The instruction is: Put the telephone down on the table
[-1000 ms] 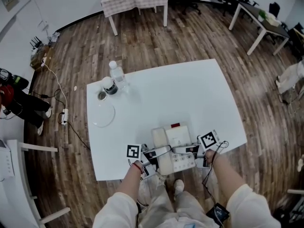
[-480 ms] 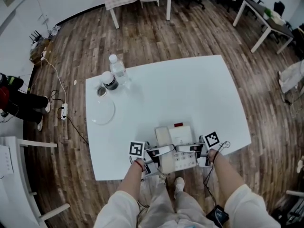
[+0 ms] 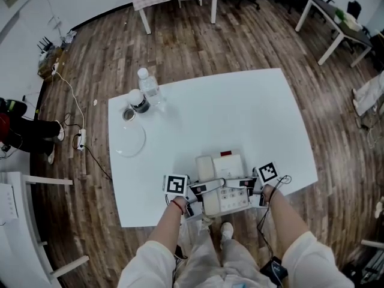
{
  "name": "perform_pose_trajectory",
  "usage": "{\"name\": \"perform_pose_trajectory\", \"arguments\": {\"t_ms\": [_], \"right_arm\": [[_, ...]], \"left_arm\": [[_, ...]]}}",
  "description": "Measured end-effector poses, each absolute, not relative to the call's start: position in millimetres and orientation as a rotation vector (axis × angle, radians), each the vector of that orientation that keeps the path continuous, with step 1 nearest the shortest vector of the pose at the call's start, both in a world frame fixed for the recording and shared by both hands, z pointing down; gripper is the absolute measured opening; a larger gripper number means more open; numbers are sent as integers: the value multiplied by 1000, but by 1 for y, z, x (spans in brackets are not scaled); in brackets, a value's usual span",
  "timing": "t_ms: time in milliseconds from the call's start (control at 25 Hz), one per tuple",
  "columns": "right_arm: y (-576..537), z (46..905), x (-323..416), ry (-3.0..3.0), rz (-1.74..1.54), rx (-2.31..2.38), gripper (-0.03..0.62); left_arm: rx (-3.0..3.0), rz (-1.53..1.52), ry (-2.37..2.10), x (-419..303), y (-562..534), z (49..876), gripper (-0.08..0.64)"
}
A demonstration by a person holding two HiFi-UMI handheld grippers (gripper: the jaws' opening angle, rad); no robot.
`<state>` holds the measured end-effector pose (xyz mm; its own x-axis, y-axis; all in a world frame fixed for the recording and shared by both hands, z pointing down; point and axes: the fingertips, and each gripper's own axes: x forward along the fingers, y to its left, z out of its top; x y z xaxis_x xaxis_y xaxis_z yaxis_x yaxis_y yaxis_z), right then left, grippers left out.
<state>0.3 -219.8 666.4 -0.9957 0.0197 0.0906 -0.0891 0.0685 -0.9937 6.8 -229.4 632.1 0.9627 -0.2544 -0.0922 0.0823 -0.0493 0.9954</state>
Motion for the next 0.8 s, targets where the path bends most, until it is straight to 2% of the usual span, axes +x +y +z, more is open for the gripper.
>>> {"name": "perform_pose_trajectory", "arguments": {"t_ms": [280, 640, 800], "right_arm": [[-224, 657, 4, -2275, 2168, 46, 295], [-242, 671, 19, -2224, 2106, 298, 295], [-257, 672, 34, -2225, 2178, 427, 295]], "left_arm": [[1601, -269, -157, 4, -231, 632, 469], [1583, -312, -147, -2, -237, 632, 457], [1572, -303, -159, -1, -240, 633, 456]]}}
